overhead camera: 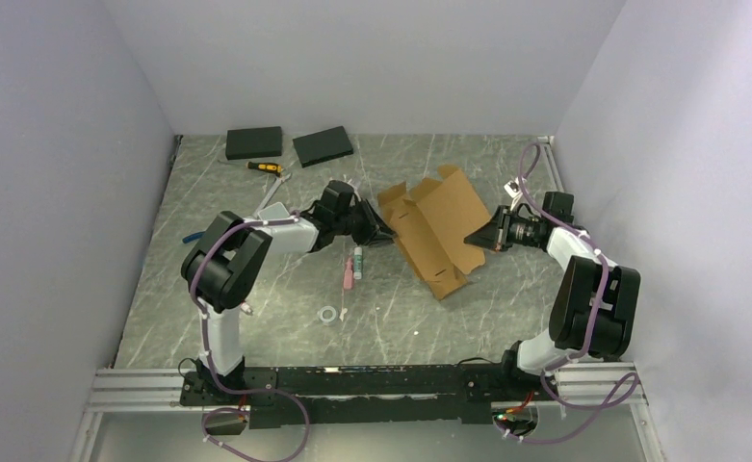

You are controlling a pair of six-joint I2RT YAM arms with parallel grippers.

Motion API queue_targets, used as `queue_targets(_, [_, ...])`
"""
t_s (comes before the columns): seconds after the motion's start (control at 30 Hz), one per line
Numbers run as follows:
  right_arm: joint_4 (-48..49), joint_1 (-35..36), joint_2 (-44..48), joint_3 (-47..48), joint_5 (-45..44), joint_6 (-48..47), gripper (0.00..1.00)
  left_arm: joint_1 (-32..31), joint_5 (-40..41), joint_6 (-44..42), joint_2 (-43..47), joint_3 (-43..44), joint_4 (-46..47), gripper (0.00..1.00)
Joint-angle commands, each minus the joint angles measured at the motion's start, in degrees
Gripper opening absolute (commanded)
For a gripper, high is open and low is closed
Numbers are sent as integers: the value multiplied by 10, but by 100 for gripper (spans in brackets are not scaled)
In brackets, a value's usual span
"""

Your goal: Fold the paper box

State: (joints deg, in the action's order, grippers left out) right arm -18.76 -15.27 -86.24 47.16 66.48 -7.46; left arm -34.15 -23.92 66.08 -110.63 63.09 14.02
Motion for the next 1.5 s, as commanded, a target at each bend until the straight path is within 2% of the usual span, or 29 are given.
queue_targets(0.0, [2, 4, -2, 9, 9, -14, 0, -3, -42, -18, 3, 28, -11, 21])
queue_targets(0.13, [1, 5, -4, 10, 8, -16, 0, 1, -40, -30, 9, 31, -37, 29])
queue_targets(0.23, [-4, 7, -7, 12, 7, -21, 0, 6, -55, -30, 11, 28, -29, 31])
queue_targets(0.33, [-8, 9, -7, 14, 4, -26, 0, 15, -75, -33, 14, 21, -9, 32])
queue_targets(0.6, [-19, 10, -7, 20, -5, -38, 0, 47, -157, -44, 27, -31, 82, 46])
queue_targets(1.03, [-23, 10, 4, 23, -21, -47, 0, 83, -173, -146, 98, -74, 13, 51])
queue_targets(1.13, [-25, 10, 6, 24, -23, -52, 0, 93, -171, -190, 123, -72, -21, 52])
queue_targets(1.3, [-32, 11, 9, 27, -22, -59, 0, 101, -113, -313, 168, -21, -168, 54])
queue_targets(1.4, [-38, 14, 8, 31, -23, -65, 0, 101, -51, -382, 176, 20, -249, 50])
queue_targets(1.47, [-37, 16, 8, 30, -24, -65, 0, 101, -14, -416, 175, 38, -275, 44])
